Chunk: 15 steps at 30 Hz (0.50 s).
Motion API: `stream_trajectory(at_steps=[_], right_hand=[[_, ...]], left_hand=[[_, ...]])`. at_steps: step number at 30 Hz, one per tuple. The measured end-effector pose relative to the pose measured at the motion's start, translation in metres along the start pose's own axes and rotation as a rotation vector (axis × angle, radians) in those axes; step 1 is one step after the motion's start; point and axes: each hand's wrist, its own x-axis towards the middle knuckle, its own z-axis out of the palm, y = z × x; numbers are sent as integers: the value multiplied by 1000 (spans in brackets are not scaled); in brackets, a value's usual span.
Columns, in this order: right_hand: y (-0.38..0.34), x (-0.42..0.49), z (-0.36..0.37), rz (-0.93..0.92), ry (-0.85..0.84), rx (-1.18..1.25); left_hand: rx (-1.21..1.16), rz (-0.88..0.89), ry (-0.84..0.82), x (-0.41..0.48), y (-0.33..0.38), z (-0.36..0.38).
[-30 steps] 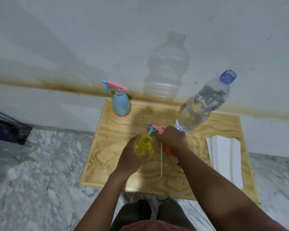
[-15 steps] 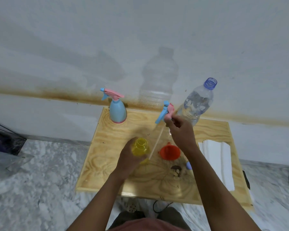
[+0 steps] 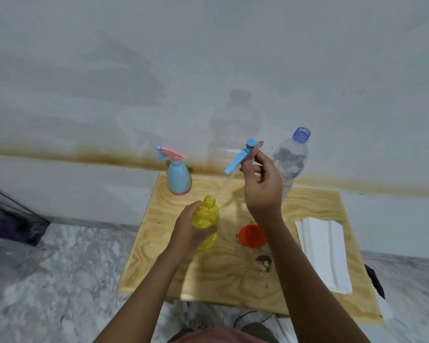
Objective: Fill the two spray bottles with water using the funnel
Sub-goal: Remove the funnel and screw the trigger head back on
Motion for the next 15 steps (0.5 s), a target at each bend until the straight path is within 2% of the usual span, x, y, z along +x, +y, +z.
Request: stream_trajectory(at_steps=[7,15], right_hand=[[13,-11,22,154,-243,-69],[16,-17,29,187,-338,-148]], left_hand=[[-59,103,18,-5,27,-16],[-141,70,34,-9,43,-26]])
